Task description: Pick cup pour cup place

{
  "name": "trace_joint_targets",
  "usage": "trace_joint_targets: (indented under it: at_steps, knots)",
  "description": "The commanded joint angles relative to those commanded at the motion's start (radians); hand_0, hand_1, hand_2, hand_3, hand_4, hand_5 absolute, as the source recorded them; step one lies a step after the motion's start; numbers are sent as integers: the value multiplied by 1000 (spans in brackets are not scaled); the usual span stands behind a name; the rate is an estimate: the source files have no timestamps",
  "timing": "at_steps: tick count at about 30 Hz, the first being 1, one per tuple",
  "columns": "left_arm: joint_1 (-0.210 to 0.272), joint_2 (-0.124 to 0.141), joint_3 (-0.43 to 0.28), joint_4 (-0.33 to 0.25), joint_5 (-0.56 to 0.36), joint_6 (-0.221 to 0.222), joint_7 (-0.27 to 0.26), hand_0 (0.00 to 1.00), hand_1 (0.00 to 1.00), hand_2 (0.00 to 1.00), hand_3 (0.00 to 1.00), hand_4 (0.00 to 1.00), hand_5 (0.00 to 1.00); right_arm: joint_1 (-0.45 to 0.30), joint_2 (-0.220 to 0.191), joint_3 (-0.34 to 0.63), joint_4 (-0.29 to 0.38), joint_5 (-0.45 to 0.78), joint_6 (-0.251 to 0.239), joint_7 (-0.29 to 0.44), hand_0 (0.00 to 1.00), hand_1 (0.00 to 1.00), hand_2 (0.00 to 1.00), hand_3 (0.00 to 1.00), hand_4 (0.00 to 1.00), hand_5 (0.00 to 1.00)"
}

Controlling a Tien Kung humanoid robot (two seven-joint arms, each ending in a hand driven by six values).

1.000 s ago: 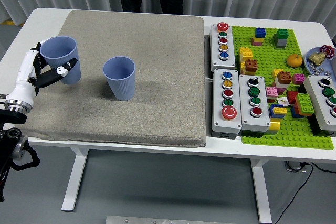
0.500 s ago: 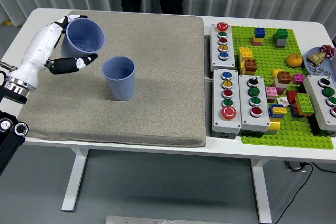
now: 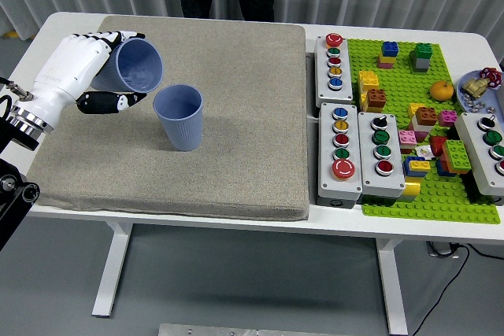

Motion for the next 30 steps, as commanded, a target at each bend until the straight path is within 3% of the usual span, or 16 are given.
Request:
trace_joint_targets:
  at_steps: [14, 30]
  knots:
    - [-3, 11, 35, -18, 114, 26, 6, 451, 511, 545, 565, 659, 2, 1, -1, -1, 0, 3, 0, 0, 744, 716, 736, 635, 184, 421]
    - [-25, 18, 72, -29, 121, 52, 9, 451, 511, 545, 563, 660, 2, 2, -2, 0, 0, 2, -1, 1, 744, 715, 735, 635, 185, 419]
